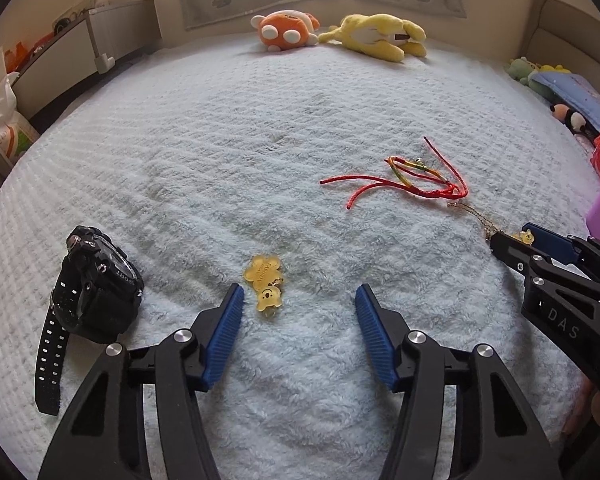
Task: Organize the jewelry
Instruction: 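Close the left tool on the yellow flower charm while the right tool grasps the gold flower chain, then carry the yellow charm and gold flower chain over the pink tub with both tools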
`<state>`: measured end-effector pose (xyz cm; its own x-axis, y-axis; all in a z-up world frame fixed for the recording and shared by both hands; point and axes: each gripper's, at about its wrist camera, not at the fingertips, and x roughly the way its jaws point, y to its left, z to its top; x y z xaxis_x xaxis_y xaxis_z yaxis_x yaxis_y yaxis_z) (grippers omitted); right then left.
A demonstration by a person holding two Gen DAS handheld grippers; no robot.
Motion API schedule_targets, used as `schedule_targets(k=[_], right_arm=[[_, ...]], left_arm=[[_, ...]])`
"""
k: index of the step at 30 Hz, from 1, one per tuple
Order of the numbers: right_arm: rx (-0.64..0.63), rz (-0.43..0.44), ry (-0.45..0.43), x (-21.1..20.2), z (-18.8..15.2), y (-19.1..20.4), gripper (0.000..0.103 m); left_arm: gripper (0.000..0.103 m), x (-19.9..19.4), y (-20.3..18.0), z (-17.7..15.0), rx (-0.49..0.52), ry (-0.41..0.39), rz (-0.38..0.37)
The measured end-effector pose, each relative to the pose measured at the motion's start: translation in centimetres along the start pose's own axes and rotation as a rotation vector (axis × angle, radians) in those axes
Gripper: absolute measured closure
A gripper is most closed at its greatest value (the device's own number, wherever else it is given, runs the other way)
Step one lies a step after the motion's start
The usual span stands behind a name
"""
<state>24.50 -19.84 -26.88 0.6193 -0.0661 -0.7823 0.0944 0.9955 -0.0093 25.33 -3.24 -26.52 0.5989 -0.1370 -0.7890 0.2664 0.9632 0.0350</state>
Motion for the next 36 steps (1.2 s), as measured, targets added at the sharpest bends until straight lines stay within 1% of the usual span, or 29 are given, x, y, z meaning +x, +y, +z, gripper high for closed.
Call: schedule_targets(k=[1, 3, 5, 9, 16, 19, 27, 36], right_arm=[[-0.001, 0.001, 0.0, 0.0, 0.0, 0.0, 0.065], [0.003, 0.007, 0.001, -0.1, 0.0, -0.1, 0.066], [0.005, 0.01, 0.003, -0.1, 0.1, -0.1, 0.068], [-0.004, 0.007, 0.004, -0.2, -0.1, 0.2, 0.072], [0.002, 0.006, 0.007, -0.5, -0.2, 0.3, 0.074], [0.005, 0.011, 0.01, -0.7, -0.4, 0.4, 0.077], [0.012, 0.016, 0.011, -1.3, -0.8, 0.6, 0.078], [0.022, 0.034, 0.025, -3.1, -1.6, 1.5, 0.078]], left_arm=[[0.051, -0.1, 0.1, 0.0, -0.002, 0.0, 0.001], [0.059, -0.1, 0.3, 0.0, -0.009, 0.003, 0.004], [0.063, -0.1, 0.6, 0.2, -0.011, 0.006, 0.004], [0.073, -0.3, 0.8, 0.2, 0.003, 0.009, 0.013], [0.09, -0.7, 1.0, 0.6, 0.014, 0.003, 0.017], [0.09, -0.9, 0.9, 0.6, 0.017, 0.003, 0.015], [0.09, -1.6, 1.1, 0.2, 0.012, 0.005, 0.006], [0.09, -3.0, 0.9, -0.2, 0.014, 0.016, -0.015]])
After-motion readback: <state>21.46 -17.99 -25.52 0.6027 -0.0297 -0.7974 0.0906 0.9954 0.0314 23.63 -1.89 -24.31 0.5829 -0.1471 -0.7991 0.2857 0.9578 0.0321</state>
